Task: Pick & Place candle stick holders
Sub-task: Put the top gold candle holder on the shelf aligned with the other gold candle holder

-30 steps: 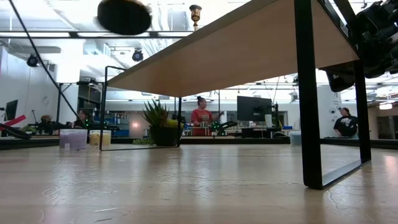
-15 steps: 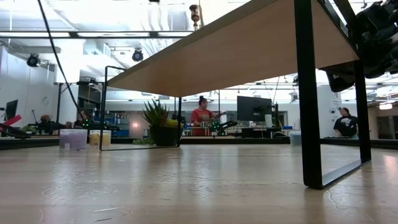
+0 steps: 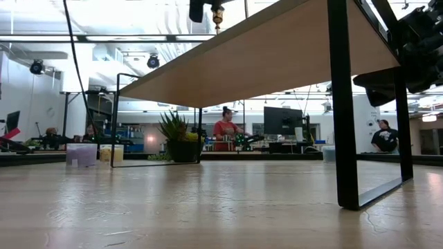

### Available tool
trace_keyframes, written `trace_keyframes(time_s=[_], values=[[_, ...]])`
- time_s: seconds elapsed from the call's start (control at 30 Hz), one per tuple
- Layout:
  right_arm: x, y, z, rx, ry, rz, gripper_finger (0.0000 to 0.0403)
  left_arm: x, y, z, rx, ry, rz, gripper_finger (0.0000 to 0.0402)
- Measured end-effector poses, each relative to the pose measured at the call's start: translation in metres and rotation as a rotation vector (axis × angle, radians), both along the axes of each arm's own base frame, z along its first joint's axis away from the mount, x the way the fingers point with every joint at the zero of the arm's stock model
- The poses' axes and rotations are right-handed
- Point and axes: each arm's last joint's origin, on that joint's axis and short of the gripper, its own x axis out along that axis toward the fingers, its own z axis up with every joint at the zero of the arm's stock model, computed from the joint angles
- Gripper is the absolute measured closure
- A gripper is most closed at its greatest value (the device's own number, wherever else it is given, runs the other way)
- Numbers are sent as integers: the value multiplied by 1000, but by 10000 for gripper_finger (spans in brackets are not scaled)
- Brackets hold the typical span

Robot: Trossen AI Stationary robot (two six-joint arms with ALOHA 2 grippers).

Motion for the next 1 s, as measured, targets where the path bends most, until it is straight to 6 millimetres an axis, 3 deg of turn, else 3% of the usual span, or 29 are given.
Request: trace_keyframes(time_s=[0.8, 1.0], values=[[0, 0, 0, 4, -1, -1, 394, 2, 12, -5, -29, 44, 49, 378], [0, 0, 3, -12, -27, 1, 394, 2, 12, -6, -29, 52, 48, 360]])
